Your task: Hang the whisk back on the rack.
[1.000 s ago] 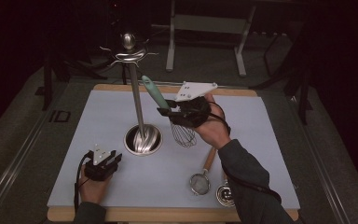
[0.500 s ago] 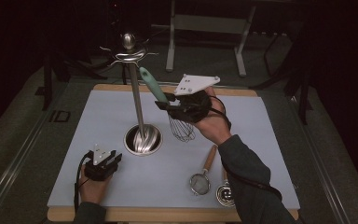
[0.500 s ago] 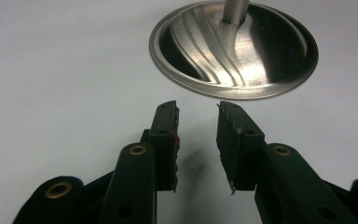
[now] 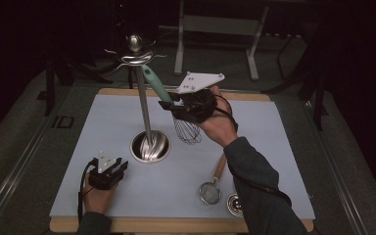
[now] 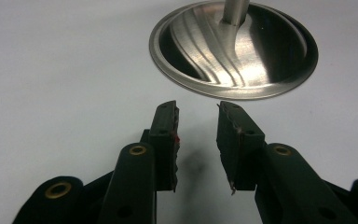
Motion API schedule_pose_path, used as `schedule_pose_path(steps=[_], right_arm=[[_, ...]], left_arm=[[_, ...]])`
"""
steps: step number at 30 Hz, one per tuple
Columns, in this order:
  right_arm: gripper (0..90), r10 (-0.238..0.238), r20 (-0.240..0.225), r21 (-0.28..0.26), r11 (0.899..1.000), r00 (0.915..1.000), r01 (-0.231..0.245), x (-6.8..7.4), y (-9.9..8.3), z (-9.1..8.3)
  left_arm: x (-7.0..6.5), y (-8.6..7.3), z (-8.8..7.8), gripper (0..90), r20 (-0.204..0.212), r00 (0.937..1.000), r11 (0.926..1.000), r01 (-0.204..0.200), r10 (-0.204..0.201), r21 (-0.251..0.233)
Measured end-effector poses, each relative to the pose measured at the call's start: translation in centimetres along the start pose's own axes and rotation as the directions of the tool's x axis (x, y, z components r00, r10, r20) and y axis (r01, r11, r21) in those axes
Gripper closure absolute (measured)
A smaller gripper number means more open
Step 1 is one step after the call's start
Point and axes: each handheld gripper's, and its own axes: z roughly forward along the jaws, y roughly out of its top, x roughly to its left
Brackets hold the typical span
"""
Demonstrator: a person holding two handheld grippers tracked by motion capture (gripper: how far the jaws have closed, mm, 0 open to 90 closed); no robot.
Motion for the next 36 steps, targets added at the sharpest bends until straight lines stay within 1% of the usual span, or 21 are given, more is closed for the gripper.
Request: schedule_pose_path(steps=[1, 6, 10, 14, 15, 19, 25, 28, 29, 36], right_arm=[[69.1, 0.007, 0.000, 0.003, 1.000, 1.0000, -0.007, 0.0, 0.0, 0.1], [69.1, 0.008, 0.003, 0.003, 1.000, 1.0000, -0.008, 0.0, 0.1, 0.6], [69.1, 0.017, 0.010, 0.003, 1.000, 0.9998, -0.018, 0.0, 0.2, 1.0], [69.0, 0.018, 0.019, 0.025, 1.000, 0.9997, -0.018, 0.4, 0.2, 1.7], [68.9, 0.029, 0.013, 0.026, 0.999, 0.9995, -0.030, 0.5, 0.3, 2.0], [68.1, 0.039, 0.019, 0.027, 0.999, 0.9991, -0.040, 0.6, 0.3, 2.4], [66.2, 0.034, 0.022, 0.026, 0.999, 0.9992, -0.034, 0.9, 0.4, 2.7], [65.2, 0.030, 0.009, 0.031, 0.999, 0.9995, -0.030, 1.1, 0.4, 2.7], [64.5, 0.020, 0.001, 0.030, 0.999, 0.9998, -0.020, 1.3, 0.5, 2.6], [63.9, 0.011, -0.010, 0.027, 1.000, 0.9999, -0.011, 1.5, 0.7, 2.4]], left_arm=[[0.0, 0.0, 0.0, 68.6, 0.000, 1.0000, 1.0000, 0.000, 0.000, 0.000], [0.0, 0.0, 0.0, 68.6, 0.000, 1.0000, 1.0000, 0.001, -0.001, -0.001], [0.0, 0.0, 0.0, 68.6, 0.000, 1.0000, 1.0000, 0.002, -0.002, -0.002], [0.0, 0.0, 0.0, 68.6, 0.000, 1.0000, 1.0000, 0.003, -0.003, -0.002], [0.0, 0.0, 0.0, 68.6, -0.002, 1.0000, 1.0000, 0.002, -0.002, -0.002], [0.0, 0.0, 0.0, 68.6, -0.002, 1.0000, 1.0000, 0.002, -0.002, -0.002], [0.0, 0.0, 0.0, 68.6, -0.002, 1.0000, 1.0000, 0.004, -0.004, -0.003], [0.0, 0.0, 0.0, 68.5, -0.002, 1.0000, 1.0000, 0.002, -0.002, -0.001], [0.0, 0.0, 0.0, 68.5, -0.003, 1.0000, 1.0000, 0.003, -0.003, -0.001], [0.0, 0.0, 0.0, 68.4, -0.005, 1.0000, 1.0000, 0.002, -0.002, 0.000]])
